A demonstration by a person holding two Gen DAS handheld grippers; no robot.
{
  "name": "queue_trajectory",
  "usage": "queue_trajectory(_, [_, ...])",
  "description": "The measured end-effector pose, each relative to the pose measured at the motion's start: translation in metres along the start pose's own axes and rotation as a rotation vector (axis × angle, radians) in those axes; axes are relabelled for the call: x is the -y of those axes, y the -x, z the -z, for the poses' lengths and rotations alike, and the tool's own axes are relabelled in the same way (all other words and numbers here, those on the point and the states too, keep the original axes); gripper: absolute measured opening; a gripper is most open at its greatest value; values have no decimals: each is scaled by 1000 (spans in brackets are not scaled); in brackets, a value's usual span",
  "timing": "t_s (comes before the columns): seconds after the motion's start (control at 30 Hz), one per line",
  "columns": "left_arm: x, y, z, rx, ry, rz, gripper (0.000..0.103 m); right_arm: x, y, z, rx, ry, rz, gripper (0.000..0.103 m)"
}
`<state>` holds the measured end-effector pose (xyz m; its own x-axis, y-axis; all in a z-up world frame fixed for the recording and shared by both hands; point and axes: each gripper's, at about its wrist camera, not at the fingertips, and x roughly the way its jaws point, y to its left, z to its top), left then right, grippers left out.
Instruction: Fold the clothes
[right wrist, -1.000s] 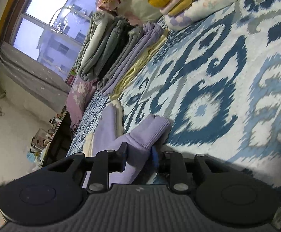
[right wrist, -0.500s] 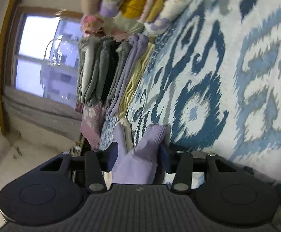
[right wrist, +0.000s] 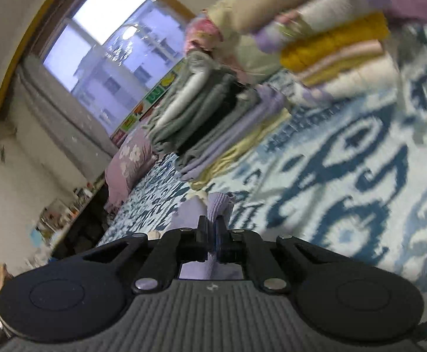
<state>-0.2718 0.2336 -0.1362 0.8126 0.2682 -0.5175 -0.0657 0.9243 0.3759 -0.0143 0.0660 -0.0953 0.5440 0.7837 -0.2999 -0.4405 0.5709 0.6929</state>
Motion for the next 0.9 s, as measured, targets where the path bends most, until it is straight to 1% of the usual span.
queue_trajectory(0.07, [0,-4,1,-9,-2,3,48,-15,-2,-6,-5,23,14,6])
queue_trajectory(0.1, [-1,-6,1,-19,8,12,46,-22,-4,-9,-6,29,21,6])
queue_trajectory(0.2, [-10,-7,4,-43,82,46,45,-41,-11,-23,-1,34,27,6])
queue_trajectory(0.27, [-13,-4,5,-42,105,66,45,-55,-17,-32,5,34,29,6])
queue_trajectory(0.3, [-15,-3,5,-40,112,79,43,-62,-21,-36,6,38,28,6])
queue_trajectory(0.4, [-17,-3,6,-43,128,98,43,-86,-37,-45,0,76,23,6])
queue_trajectory(0.53, [-25,-5,8,-60,193,135,43,-120,-58,-43,-36,164,29,6])
queue_trajectory(0.63, [-33,-5,9,-66,246,174,42,-148,-80,-36,-81,252,49,6])
queue_trajectory(0.8, [-41,-6,11,-62,284,222,42,-186,-123,-20,-164,385,96,6])
queue_trajectory(0.9, [-43,-4,12,-56,293,243,42,-202,-147,-10,-205,440,123,6])
